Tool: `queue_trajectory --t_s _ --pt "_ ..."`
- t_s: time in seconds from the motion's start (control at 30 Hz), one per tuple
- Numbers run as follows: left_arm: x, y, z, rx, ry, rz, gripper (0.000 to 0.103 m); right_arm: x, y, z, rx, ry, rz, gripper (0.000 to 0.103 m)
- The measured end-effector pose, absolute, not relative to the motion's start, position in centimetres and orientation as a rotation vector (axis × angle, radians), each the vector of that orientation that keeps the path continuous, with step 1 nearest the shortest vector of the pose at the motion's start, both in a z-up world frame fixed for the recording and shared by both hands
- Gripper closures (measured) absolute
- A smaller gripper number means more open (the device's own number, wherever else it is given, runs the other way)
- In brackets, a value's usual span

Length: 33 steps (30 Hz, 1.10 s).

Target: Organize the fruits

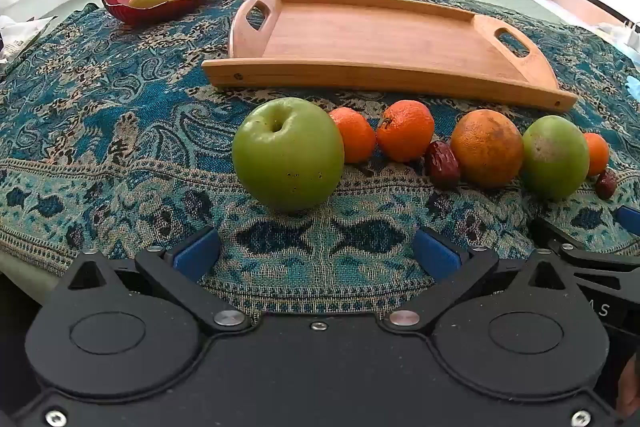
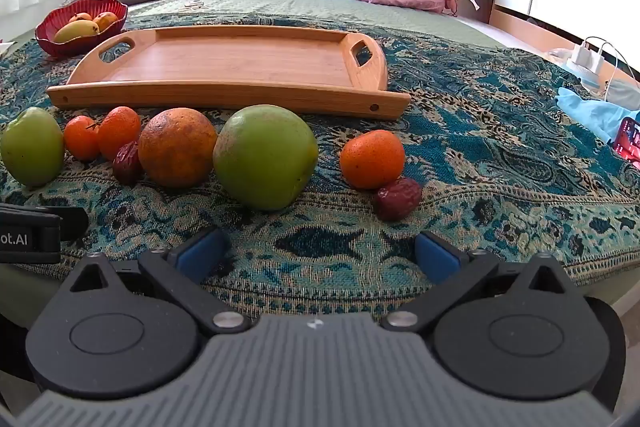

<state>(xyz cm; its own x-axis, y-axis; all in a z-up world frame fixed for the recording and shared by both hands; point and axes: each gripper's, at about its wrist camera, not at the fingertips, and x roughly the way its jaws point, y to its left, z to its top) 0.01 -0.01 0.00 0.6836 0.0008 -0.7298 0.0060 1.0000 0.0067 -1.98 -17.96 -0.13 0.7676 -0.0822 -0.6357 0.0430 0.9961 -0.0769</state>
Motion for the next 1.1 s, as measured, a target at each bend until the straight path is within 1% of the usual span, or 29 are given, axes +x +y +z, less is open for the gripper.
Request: queue_trajectory --t_s 1.1 --pt "0.01 0.01 0.02 0.0 0.816 -0.007 0.0 -2.07 -17.93 -0.12 -0.064 0.692 -0.07 0.0"
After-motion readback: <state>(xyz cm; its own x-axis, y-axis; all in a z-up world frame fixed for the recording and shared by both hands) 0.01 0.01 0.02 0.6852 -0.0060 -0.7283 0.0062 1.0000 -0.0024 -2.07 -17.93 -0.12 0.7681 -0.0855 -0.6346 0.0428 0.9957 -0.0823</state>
